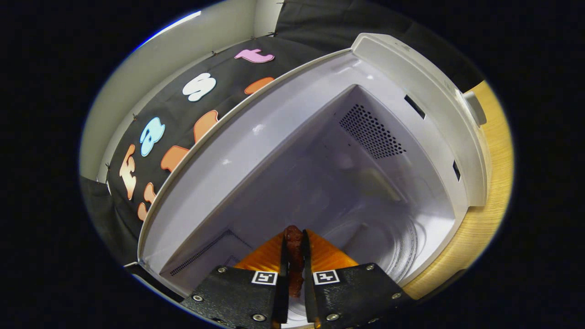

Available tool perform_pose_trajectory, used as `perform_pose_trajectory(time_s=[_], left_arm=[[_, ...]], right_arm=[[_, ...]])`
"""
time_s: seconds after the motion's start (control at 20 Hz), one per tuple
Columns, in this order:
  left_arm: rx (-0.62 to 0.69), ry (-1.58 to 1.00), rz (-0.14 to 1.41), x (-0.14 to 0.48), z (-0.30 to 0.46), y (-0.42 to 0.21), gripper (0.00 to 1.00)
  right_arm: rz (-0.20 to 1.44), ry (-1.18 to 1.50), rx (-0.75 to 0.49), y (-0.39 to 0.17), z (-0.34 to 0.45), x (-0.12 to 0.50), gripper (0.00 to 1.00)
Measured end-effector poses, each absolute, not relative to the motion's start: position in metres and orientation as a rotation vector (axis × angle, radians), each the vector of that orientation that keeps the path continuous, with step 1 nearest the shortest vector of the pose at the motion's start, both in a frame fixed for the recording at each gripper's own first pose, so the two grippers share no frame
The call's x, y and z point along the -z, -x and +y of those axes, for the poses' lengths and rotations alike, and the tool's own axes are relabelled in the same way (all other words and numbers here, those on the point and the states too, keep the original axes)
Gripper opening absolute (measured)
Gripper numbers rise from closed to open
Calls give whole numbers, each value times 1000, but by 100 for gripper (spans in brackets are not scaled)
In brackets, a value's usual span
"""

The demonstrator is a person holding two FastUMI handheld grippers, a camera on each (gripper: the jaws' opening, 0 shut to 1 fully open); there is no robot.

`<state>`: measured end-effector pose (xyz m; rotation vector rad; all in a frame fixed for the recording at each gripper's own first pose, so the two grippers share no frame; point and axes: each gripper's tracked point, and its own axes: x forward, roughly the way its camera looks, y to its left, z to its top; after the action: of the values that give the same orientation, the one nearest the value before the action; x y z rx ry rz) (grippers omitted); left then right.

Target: Open the microwave oven with the left hand, put the food in, and close the microwave oven.

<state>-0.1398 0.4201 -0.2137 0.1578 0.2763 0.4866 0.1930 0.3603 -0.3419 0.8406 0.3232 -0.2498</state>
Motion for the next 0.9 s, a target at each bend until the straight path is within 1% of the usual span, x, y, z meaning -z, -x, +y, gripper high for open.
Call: perform_pose_trajectory(time_s=[0.15,0.2,0.25,0.3,0.35,0.4,0.5,0.55,0.6,0.65,0.7,0.75,0.8,0.85,0.9], left_arm=[[-487,-153,274,211,421,141,89],[-485,-151,274,212,420,140,93],[-484,-151,273,212,419,139,93],[-484,-152,272,211,417,140,96],[-480,-150,270,210,416,140,93],[-474,-147,269,211,414,140,89],[-468,-146,274,213,411,140,89],[-469,-149,276,214,411,140,89],[-469,-150,273,211,410,141,93],[-467,-151,264,208,409,141,96],[-464,-148,259,207,408,141,89],[-463,-144,259,207,407,141,89],[-461,-138,261,207,405,139,89],[-456,-136,263,207,403,137,89],[-448,-133,259,206,400,135,96]], right_arm=[[340,-832,274,-194,357,353,14],[355,-816,292,-193,354,357,14],[391,-784,319,-190,350,367,17],[416,-761,330,-187,346,372,19],[442,-733,332,-184,346,375,29],[465,-698,320,-181,345,377,26],[483,-607,295,-178,343,374,33],[497,-550,285,-177,340,375,41],[510,-502,268,-174,337,374,45],[521,-475,253,-174,335,373,52],[524,-456,246,-174,331,372,56],[516,-442,232,-174,329,366,61],[509,-420,223,-175,326,361,62],[501,-404,208,-175,323,356,65],[498,-391,199,-174,320,352,66]])
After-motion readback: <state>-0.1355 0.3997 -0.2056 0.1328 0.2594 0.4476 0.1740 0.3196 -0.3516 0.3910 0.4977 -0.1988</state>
